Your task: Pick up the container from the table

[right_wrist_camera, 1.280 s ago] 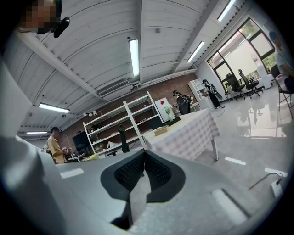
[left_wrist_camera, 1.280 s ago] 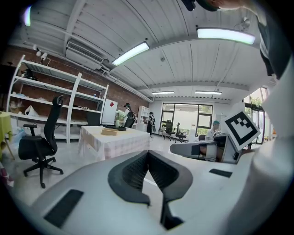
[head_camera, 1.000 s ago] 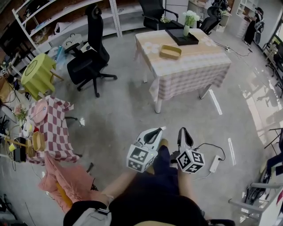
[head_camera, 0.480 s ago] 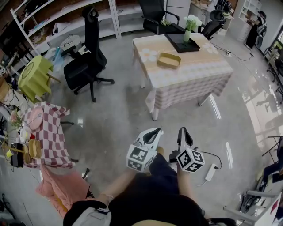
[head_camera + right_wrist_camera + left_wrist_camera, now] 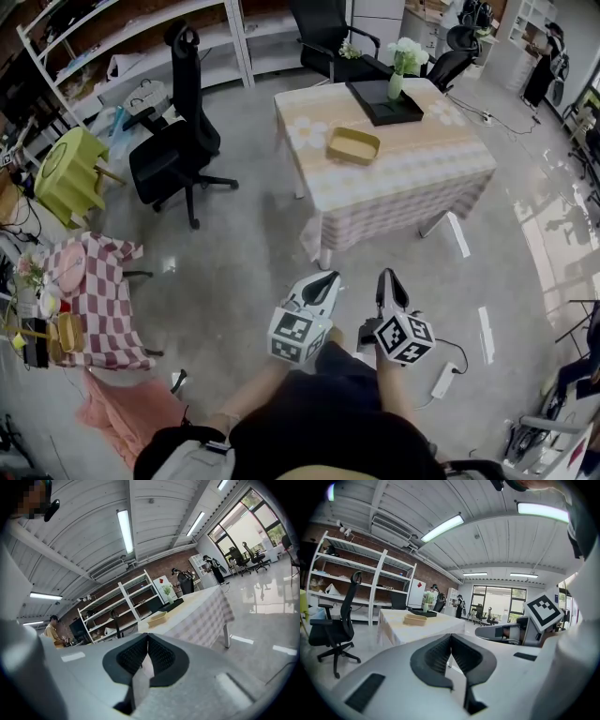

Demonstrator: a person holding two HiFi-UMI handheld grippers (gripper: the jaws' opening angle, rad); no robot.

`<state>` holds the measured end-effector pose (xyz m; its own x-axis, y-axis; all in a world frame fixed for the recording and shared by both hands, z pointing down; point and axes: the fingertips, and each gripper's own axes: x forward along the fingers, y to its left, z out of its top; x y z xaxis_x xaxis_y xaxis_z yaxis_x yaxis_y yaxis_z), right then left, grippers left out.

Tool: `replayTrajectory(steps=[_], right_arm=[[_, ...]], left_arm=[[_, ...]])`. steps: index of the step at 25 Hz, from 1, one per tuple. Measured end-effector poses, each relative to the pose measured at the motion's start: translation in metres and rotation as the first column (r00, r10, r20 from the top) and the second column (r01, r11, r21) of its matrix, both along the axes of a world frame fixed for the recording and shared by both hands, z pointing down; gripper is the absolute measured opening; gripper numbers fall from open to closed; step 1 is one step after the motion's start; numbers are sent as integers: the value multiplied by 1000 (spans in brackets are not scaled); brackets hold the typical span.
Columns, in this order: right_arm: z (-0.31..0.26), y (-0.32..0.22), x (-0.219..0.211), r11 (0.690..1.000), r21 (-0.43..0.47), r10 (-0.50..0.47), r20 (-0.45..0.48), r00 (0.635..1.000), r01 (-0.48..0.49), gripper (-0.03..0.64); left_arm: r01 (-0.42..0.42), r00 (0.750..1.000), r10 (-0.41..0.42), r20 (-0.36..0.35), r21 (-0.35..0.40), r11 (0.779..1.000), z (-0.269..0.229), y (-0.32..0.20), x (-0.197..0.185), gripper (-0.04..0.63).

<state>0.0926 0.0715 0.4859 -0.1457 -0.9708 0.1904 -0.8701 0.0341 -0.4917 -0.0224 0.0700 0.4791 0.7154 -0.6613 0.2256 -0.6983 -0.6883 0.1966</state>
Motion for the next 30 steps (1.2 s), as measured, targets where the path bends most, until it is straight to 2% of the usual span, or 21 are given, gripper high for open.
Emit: replayTrajectory(steps=[17,24,30], right_arm=[[2,-83,36,999,0,-55,26,998,55,5],[9,-104,63,999,-3,-41,32,999,41,5],[17,-112,67,999,-9,-51,39,998,52,5]], left_arm=[[98,995,-98,-9,-11,995,5,-74,22,9],[90,996,-90,-17,-12,996,11,-97,47,9],[104,994,-104,-17,-18,994,18,-105,51,9]])
